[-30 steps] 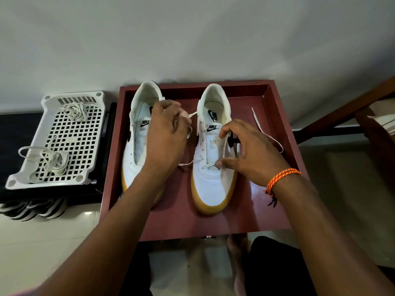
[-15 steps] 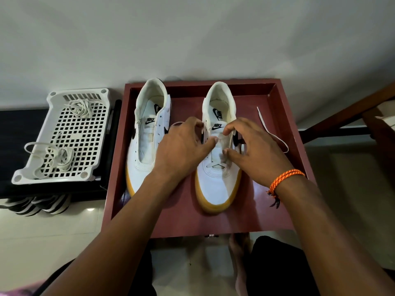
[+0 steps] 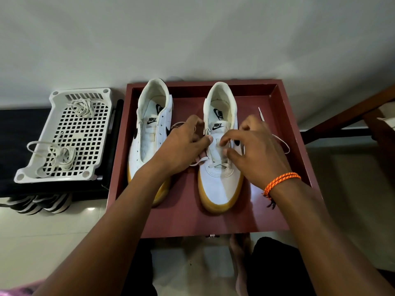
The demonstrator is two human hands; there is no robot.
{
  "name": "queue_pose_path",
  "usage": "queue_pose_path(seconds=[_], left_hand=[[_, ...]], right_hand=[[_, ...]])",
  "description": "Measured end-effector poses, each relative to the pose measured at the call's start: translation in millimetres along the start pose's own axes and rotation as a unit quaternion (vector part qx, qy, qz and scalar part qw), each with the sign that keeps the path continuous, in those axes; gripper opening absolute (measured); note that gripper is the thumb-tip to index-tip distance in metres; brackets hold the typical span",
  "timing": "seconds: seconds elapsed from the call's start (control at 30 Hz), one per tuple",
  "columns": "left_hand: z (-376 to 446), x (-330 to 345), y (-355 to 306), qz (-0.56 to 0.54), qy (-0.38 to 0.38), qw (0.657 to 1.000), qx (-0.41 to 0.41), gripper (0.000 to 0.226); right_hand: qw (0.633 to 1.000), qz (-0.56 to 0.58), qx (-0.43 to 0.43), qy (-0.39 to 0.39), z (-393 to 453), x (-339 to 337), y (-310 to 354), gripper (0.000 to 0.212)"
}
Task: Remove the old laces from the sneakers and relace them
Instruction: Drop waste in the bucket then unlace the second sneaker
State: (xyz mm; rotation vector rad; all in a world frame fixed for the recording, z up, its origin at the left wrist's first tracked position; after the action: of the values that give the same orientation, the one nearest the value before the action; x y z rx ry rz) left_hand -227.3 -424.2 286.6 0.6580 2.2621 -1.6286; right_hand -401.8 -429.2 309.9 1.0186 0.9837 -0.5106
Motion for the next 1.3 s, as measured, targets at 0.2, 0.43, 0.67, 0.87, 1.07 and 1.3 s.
queue_pose_path(seconds=[0.2,0.43,0.67,0.87,1.07,1.3], left_hand=[[-2.3,2.1,-2.2,-0.012,0.015,1.0,-0.007,0.016],[0.7,-1.5,0.0,0.043,-0.025,0.999,0.015,0.012],[-2.5,-0.1,-0.6,-0.024,0.021,0.999,-0.007,0.01],[-2.4,1.8,-3.9,-0.027,0.016,0.999,-0.002,0.018],[-2.1,2.2,-3.2,-0.017,0.023,1.0,0.003,0.016],[-3.4,3.1,-3.3,-0.046,0.043,0.998,-0.013,0.014]], right_hand=[[0.991,0.087,0.054,0.09,-3.5,32.5,15.9,0.02],[0.969,0.164,0.1,0.157,-5.4,35.8,14.2,0.018],[0.888,0.361,0.261,0.118,-6.9,15.4,-2.7,0.035],[0.995,0.075,0.058,-0.012,1.0,-6.8,9.8,0.027],[0.998,-0.012,-0.005,0.066,-2.9,23.0,24.9,0.025],[0.991,0.094,0.057,0.074,1.8,11.3,7.1,0.027]])
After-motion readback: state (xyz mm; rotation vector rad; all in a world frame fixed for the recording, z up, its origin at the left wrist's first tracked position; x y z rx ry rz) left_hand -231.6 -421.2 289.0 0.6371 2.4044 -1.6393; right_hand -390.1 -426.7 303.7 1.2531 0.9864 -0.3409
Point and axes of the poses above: each hand's wrist, its own z-axis towards the middle knuckle, its own x-axis out of the palm, y = z × x, the point moved 7 cm from there along z, towards the middle knuckle, and after that the axes turned 8 degrees about -x, right-handed, at the moved point
